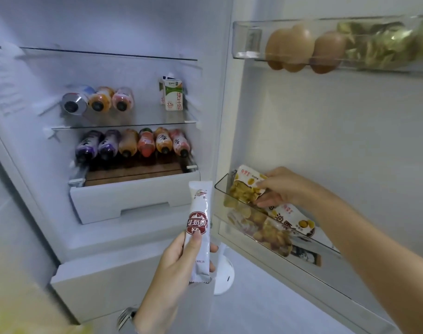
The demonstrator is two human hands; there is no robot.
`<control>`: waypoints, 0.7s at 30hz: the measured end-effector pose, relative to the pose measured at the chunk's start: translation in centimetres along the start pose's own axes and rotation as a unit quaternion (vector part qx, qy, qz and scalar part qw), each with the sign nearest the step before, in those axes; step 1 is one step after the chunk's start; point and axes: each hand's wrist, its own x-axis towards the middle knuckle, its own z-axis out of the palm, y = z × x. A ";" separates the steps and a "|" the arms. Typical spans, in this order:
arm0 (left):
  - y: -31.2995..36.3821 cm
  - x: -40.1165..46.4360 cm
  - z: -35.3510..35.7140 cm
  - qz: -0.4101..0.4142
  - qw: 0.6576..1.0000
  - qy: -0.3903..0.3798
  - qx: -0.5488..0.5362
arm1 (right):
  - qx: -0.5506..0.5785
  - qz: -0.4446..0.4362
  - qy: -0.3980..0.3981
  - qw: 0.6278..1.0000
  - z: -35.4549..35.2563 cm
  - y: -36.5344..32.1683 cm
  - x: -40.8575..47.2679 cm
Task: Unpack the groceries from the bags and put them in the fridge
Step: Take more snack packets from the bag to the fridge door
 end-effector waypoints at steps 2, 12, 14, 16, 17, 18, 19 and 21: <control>0.2 0.7 -0.6 -0.001 1.000 -0.002 0.009 | -0.019 0.016 -0.024 0.999 0.6 0.0 0.7; 0.7 3.1 -1.0 0.005 0.999 -0.035 0.017 | -0.312 -0.063 0.021 0.948 1.9 0.2 1.3; 0.9 3.3 -0.7 0.006 0.999 -0.044 0.018 | -0.347 -0.082 0.046 0.933 1.6 0.0 0.8; 1.0 3.3 -0.3 0.012 0.998 -0.058 0.016 | -0.310 -0.096 0.072 0.943 0.8 -0.2 -0.4; 1.1 3.3 -0.1 0.015 0.998 -0.066 0.014 | -0.279 -0.111 0.088 0.950 0.2 -0.4 -1.3; 1.2 3.3 0.1 0.019 0.997 -0.074 0.013 | -0.251 -0.131 0.106 0.953 -0.3 -0.5 -2.2; 1.3 3.2 0.4 0.023 0.996 -0.083 0.014 | -0.226 -0.150 0.118 0.955 -0.7 -0.5 -3.3; 1.4 3.2 1.3 0.031 0.994 -0.102 0.020 | -0.183 -0.166 0.095 0.964 -0.8 -0.6 -5.8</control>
